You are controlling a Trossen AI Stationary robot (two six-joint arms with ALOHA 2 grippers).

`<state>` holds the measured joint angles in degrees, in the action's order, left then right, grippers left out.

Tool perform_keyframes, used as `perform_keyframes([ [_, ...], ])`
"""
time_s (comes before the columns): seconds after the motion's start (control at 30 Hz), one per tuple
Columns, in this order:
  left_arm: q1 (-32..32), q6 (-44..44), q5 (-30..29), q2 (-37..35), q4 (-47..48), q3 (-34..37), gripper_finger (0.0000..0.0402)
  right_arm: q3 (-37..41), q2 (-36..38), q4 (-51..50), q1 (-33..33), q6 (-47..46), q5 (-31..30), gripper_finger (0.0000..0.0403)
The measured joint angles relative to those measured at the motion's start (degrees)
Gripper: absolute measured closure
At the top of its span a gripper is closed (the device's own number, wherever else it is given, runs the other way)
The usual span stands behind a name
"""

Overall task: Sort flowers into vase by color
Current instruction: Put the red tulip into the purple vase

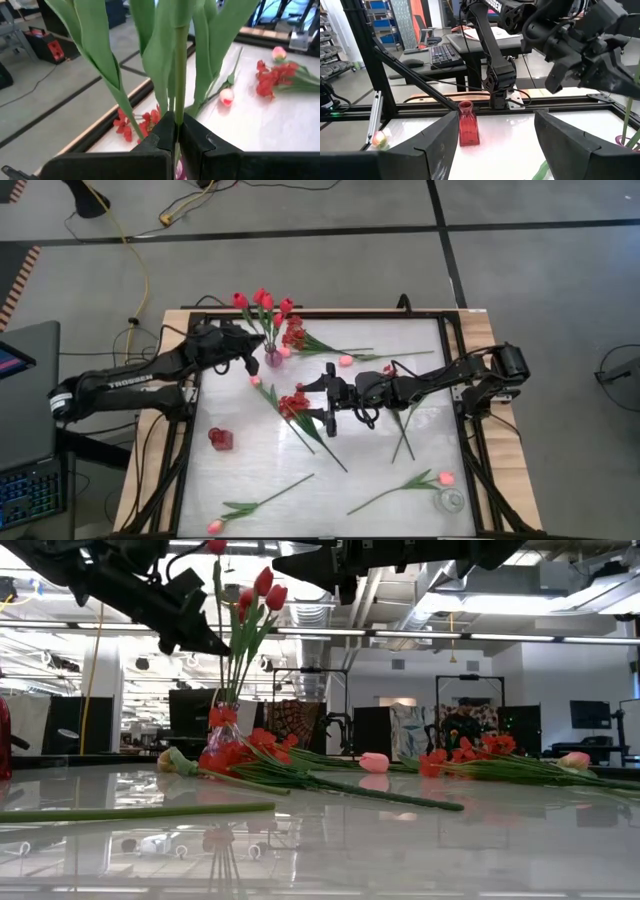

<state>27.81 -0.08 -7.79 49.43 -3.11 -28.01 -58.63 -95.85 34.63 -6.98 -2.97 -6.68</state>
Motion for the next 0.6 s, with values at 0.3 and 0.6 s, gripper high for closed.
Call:
perform_keyframes([
  [0.3,0.0,-0.1,-0.1,6.5,-0.9,0.0,0.0401,0.0,0.0,0.0,0.0,0.0,0.0,0.0117],
  [0.6,1.0,-0.2,-0.2,10.7,-1.2,0.0,0.0401,0.0,0.0,-0.4,0.0,0.0,0.0,0.0117],
])
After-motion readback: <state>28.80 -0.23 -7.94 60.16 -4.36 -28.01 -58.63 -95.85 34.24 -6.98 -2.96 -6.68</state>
